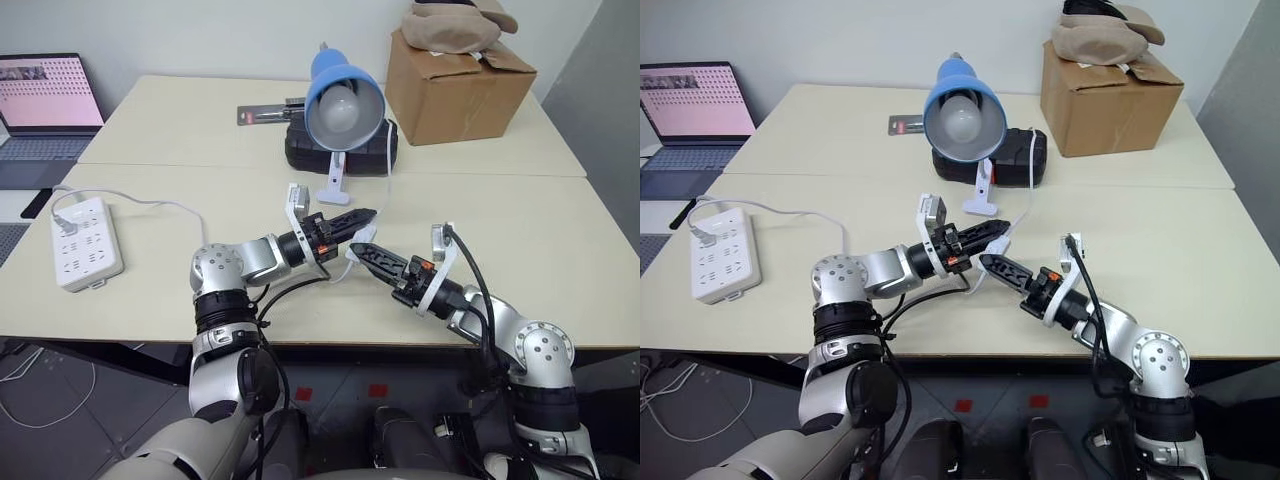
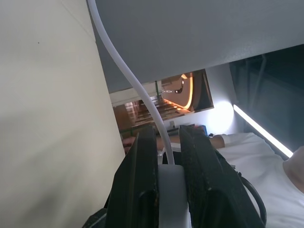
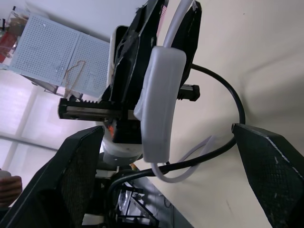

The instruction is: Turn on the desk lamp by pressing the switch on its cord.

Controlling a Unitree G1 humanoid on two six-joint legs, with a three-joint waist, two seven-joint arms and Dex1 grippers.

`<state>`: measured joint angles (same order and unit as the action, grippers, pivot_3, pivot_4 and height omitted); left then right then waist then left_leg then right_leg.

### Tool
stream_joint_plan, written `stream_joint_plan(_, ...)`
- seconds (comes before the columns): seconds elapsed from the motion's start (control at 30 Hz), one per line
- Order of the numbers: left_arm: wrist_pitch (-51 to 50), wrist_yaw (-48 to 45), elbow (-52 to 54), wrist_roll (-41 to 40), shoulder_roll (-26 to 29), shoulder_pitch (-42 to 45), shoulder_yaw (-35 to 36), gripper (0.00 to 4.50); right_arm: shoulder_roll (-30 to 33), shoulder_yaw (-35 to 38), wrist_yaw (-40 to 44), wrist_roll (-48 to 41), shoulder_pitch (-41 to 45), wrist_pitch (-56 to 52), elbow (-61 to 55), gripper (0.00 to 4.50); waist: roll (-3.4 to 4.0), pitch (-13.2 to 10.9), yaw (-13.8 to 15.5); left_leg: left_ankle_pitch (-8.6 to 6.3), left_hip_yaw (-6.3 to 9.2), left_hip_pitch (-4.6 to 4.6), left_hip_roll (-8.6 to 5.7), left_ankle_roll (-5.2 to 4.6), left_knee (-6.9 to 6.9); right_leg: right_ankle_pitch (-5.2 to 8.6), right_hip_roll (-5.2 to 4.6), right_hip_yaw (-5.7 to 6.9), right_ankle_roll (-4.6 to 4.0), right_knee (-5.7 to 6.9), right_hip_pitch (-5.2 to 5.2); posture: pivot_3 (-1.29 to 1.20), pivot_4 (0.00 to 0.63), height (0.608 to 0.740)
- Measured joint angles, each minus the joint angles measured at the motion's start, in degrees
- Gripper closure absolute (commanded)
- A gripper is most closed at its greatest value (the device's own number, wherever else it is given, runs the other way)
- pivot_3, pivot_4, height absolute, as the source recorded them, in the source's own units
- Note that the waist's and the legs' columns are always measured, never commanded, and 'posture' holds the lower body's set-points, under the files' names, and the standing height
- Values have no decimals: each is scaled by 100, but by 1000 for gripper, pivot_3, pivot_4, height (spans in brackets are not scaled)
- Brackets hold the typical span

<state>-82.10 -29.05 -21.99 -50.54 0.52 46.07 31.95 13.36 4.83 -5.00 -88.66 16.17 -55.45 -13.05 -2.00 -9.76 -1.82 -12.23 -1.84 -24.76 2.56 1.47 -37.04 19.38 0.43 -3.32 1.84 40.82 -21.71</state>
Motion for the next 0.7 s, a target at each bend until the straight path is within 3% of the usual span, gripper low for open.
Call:
stream_joint_plan(0.23,-8,177,124,-180,-25,-74,-6,4113,-11,31,93,41,83,7,215,0,0,0,0,0,1,0,2,0,2,0,0,1,0,-1,-1,0,150,740)
stream_joint_plan(0.33,-9,218,124,-246,-23,-77,-11,4113,-3,66,123,35,129,7,223,485,0,0,0,0,1,0,2,0,2,0,0,1,0,-1,-1,0,150,740)
stream_joint_plan(0.7,22,336,124,-312,25,-87,-113,4113,-22,65,275,-23,193,-7,257,2893,0,0,-1,0,1,-1,2,0,5,0,1,1,1,-5,-1,0,150,740)
